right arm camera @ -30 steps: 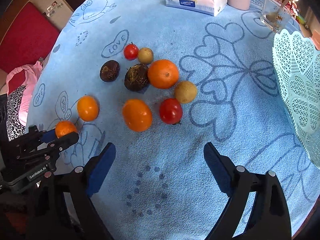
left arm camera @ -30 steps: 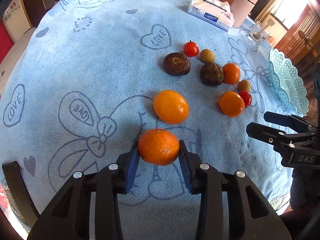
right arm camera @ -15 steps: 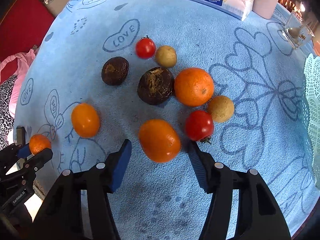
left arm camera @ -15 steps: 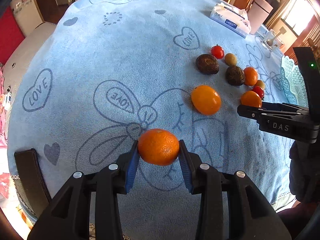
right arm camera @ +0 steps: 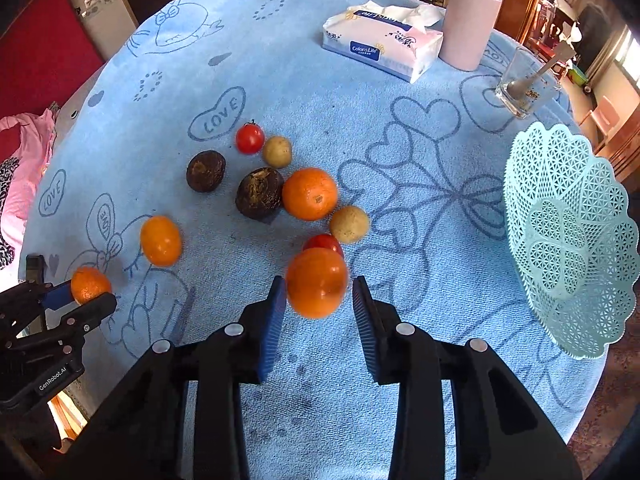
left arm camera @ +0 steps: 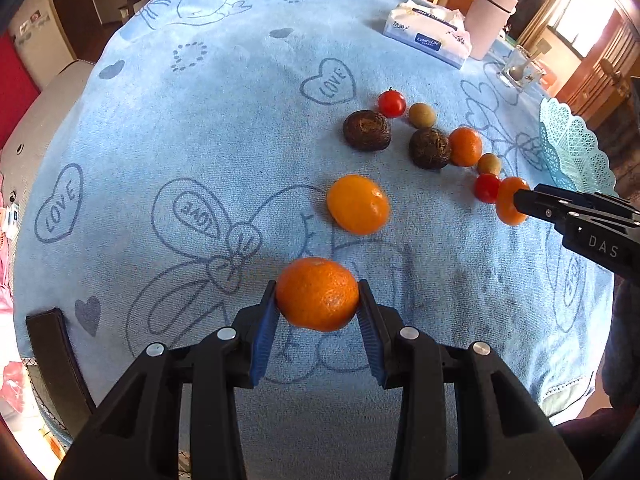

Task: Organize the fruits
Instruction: 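Grasp an orange with the right gripper while the left gripper holds its orange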

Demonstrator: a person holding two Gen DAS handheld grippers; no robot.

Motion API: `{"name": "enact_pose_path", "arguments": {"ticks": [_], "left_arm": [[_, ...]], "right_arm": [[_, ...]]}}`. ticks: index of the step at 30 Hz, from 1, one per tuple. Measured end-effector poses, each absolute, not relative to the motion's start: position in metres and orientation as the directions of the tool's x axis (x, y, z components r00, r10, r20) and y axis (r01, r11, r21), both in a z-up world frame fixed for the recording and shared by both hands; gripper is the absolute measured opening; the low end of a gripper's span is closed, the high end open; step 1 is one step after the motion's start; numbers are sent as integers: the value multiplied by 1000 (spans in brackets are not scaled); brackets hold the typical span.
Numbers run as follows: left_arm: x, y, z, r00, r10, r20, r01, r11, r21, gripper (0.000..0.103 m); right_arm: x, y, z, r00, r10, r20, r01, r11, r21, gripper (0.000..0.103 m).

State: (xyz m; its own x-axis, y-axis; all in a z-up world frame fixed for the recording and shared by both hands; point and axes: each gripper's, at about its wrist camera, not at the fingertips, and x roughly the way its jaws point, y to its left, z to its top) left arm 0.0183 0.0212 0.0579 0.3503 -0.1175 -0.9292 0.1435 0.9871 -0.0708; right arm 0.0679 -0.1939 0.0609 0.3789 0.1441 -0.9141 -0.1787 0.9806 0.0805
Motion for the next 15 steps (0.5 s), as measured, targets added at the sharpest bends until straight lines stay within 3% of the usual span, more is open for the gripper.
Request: {"name": "enact_pose_path", "arguments": {"ticks": [11,15], "left_arm": [[15,-37,68,351,-147,-925,236,970,-65,39],[11,-45,69,352,-148,-924,242,968,-62,39]], "right_arm": [[48,-279,105,490,97,-866,-23,995,98,35],[35,-296,95,444,250,-861,-52,966,254,35]]}}
